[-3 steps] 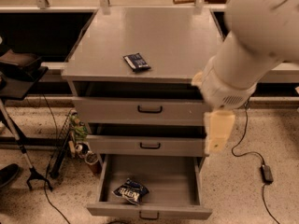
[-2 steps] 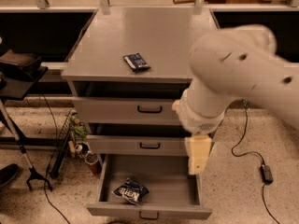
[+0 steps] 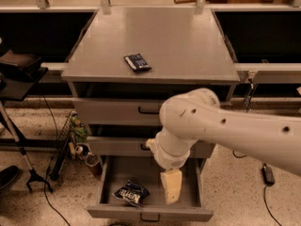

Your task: Pick blue chip bag from bottom drawer and place on counter

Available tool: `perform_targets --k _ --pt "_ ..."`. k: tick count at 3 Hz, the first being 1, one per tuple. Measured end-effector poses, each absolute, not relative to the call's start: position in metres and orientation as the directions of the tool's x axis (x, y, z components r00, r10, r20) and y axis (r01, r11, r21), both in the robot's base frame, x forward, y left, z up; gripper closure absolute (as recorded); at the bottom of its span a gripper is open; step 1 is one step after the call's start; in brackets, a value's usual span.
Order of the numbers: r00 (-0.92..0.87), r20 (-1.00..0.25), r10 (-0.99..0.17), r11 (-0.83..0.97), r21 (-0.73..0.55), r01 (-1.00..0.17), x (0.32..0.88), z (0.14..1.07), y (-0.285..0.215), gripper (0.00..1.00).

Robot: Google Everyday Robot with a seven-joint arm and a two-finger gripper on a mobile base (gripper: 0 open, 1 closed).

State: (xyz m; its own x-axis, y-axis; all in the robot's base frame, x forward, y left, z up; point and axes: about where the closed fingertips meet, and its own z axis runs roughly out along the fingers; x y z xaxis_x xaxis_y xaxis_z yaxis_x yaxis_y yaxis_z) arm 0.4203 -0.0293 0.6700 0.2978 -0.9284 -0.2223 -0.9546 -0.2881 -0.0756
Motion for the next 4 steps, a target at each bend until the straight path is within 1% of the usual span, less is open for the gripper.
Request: perform_targets --k 1,2,3,4 --pt "0.36 -0.271 -0.893 -0.358 -0.057 -0.932 0.413 0.607 0.005 0.0" --pt "0.315 -0.355 -0.88 -0.321 -0.042 -0.946 0.418 0.554 0.033 0.0" --pt "0.171 -0.414 -0.894 -0.197 0.02 -0.98 0.43 0.502 0.055 0.0" --pt "-0.014 -0.395 -0.918 -0.032 0.109 -0.994 0.443 0.45 0.064 0.0"
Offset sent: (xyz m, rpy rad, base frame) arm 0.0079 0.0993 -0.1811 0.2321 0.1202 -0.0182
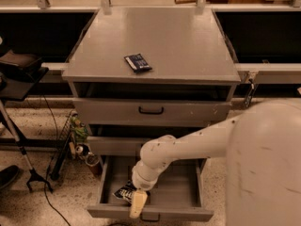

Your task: Pick blue chip bag from bottom drawer and place on counter

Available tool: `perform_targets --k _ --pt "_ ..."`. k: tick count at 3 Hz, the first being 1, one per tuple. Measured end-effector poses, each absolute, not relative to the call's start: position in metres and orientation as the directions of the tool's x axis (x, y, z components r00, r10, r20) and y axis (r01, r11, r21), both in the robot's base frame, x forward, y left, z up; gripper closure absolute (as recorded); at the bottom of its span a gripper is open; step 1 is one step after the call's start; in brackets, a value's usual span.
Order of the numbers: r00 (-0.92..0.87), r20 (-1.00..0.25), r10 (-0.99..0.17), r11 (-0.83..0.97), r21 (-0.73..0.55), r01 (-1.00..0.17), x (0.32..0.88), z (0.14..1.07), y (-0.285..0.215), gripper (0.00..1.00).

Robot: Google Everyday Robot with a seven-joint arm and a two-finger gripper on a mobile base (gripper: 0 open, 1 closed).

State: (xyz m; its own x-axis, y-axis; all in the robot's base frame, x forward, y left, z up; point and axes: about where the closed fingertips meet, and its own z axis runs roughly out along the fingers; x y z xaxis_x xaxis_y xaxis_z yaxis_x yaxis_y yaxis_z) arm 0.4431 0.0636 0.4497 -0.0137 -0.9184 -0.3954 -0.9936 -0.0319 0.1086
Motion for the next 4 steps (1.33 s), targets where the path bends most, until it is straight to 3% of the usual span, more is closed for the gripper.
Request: perform_targets --k 2,4 --pt "-0.535 -0.215 -0.817 0.474 0.279 -0.835 0.457 0.354 0.054 0.0" --pt "-0.598 -0.189 -0.779 0.537 0.294 -0.791 0.457 0.353 0.054 0.0"
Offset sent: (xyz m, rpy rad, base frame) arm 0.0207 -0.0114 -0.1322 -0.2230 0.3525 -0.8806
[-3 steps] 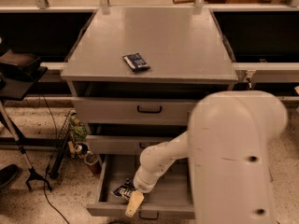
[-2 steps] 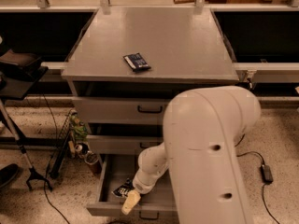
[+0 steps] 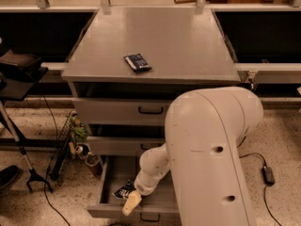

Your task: Pick blue chip bag from bottom drawer and place on counter

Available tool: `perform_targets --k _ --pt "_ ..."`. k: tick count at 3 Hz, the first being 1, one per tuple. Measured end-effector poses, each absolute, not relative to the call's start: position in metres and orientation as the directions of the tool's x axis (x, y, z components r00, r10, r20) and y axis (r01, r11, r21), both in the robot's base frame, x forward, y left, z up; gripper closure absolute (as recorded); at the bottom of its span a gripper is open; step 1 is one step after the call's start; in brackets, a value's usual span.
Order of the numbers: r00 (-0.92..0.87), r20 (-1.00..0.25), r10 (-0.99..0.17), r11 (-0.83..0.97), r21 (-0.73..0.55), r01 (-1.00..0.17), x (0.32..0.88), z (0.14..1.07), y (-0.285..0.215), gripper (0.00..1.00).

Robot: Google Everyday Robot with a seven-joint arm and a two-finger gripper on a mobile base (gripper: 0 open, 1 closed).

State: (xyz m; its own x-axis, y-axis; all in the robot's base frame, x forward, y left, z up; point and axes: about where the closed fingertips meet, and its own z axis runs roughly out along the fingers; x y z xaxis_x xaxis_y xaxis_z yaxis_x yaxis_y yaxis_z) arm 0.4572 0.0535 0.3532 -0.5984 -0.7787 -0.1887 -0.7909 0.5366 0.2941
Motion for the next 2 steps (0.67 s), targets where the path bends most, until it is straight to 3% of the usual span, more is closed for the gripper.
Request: perform_targets --k 2 --pt "-0.744 -0.285 -0.604 0.669 0.326 -0.668 0.477 0.339 0.037 0.0"
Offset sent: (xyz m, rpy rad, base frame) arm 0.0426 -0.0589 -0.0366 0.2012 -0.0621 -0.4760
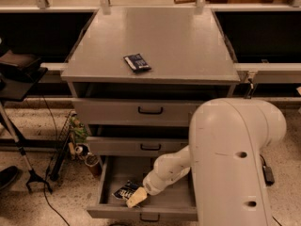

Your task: Pick blue chip bag from bottom drawer and place on counter

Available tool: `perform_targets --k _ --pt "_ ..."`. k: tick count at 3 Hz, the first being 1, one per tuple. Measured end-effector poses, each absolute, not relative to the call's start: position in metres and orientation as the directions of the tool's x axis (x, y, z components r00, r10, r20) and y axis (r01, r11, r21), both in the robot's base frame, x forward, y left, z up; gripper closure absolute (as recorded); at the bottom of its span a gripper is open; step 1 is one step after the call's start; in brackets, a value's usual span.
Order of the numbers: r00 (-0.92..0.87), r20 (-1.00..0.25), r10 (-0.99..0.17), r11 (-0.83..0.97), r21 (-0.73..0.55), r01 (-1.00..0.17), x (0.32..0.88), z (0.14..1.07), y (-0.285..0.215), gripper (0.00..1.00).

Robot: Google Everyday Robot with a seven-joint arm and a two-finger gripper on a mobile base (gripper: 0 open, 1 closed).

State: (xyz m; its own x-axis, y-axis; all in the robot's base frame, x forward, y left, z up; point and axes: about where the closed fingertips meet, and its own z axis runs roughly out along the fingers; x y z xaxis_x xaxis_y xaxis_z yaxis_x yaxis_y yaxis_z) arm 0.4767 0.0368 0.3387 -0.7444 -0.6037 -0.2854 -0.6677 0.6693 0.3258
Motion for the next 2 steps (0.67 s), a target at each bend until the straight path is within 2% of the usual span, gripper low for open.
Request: perform_targets --k 2 --pt "-0.876 -0.288 -0.386 0.782 0.401 -0.477 0.496 0.297 0.001 0.0"
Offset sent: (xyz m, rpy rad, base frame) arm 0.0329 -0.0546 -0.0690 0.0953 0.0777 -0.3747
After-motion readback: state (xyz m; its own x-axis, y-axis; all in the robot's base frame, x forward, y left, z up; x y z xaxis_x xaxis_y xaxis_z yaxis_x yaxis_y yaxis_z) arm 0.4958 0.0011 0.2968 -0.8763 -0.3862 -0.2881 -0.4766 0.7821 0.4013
